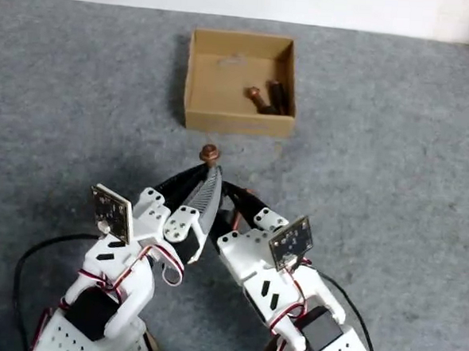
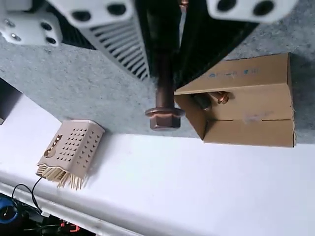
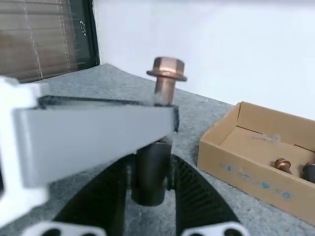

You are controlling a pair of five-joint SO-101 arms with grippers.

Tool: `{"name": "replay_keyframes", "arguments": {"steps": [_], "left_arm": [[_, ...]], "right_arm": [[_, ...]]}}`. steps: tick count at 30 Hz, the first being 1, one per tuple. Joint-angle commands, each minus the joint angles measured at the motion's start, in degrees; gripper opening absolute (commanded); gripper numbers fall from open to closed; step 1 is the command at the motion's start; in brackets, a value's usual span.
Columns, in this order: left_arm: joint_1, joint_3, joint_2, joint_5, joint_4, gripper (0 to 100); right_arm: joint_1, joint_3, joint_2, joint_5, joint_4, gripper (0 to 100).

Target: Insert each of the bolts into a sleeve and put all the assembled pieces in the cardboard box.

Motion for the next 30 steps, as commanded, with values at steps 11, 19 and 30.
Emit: {"name": "replay_keyframes", "arguments": {"steps": [11, 19, 30], "left_arm": [[0.4, -2.9, -0.8, 0.5, 3.1, 20], [-4.3, -3.3, -0.7, 5.6, 4.5, 25], [-13.7, -3.2, -0.7, 11.3, 2.8, 24]], "right_arm": [[1.2, 8.0, -0.1, 0.6, -1.3, 0.4], [1.1, 8.0, -0.6, 0.6, 0.1, 0.4], [1.3, 8.0, -0.6, 0.6, 0.1, 0.4]]}}
